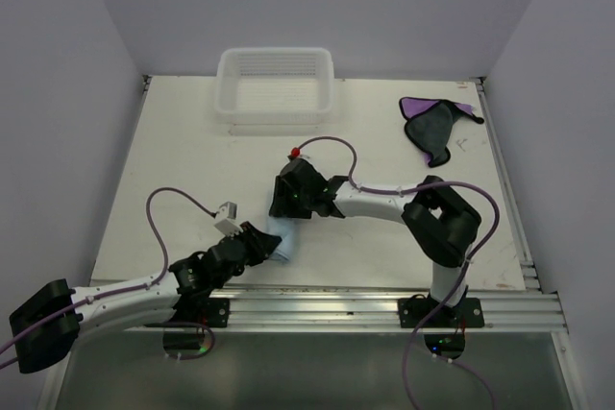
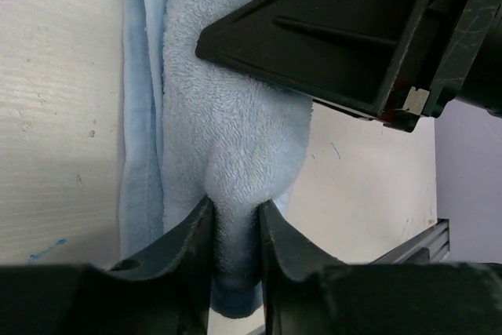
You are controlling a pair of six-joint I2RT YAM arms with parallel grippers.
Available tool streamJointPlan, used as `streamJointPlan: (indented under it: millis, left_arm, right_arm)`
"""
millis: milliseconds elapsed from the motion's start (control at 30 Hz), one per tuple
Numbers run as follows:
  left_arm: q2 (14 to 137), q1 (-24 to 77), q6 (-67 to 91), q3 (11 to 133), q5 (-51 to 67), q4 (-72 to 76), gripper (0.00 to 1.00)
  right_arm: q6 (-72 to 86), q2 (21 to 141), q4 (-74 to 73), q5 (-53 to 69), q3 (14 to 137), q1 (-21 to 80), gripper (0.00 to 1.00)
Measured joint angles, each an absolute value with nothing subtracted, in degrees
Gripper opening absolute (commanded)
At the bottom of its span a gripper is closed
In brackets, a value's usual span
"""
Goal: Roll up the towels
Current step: Roll the towel
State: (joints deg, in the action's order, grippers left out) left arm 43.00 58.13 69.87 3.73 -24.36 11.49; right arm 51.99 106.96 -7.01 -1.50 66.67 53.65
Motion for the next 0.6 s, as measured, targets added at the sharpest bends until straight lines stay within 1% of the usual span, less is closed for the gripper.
streamJointPlan:
  millis: [33, 133, 333, 567, 600]
  left_arm:
    - [43.0, 58.13, 69.63, 3.73, -24.36, 11.44, 0.42]
    - [43.0, 58.13, 68.62, 3.7, -24.29, 11.11, 0.53]
    - [42.46, 58.08, 65.28, 3.68, -24.56, 9.13, 0.61]
    - [41.89, 58.08, 58.81, 6.26, -25.56, 5.21, 0.64]
    - [41.76, 58.08, 57.93, 6.76, -25.71, 4.69, 0.68]
  right_arm:
    - [51.92, 107.09, -7.9, -1.98, 67.2, 53.76, 0.53]
    - [51.92, 107.7, -10.87, -3.11, 69.1, 53.98, 0.51]
    - [52.03, 108.29, -15.99, -5.58, 71.75, 54.43, 0.5]
    - [52.56, 109.08, -22.5, -8.25, 75.18, 54.65, 0.49]
    - [52.56, 109.3, -23.44, -8.67, 75.83, 54.65, 0.49]
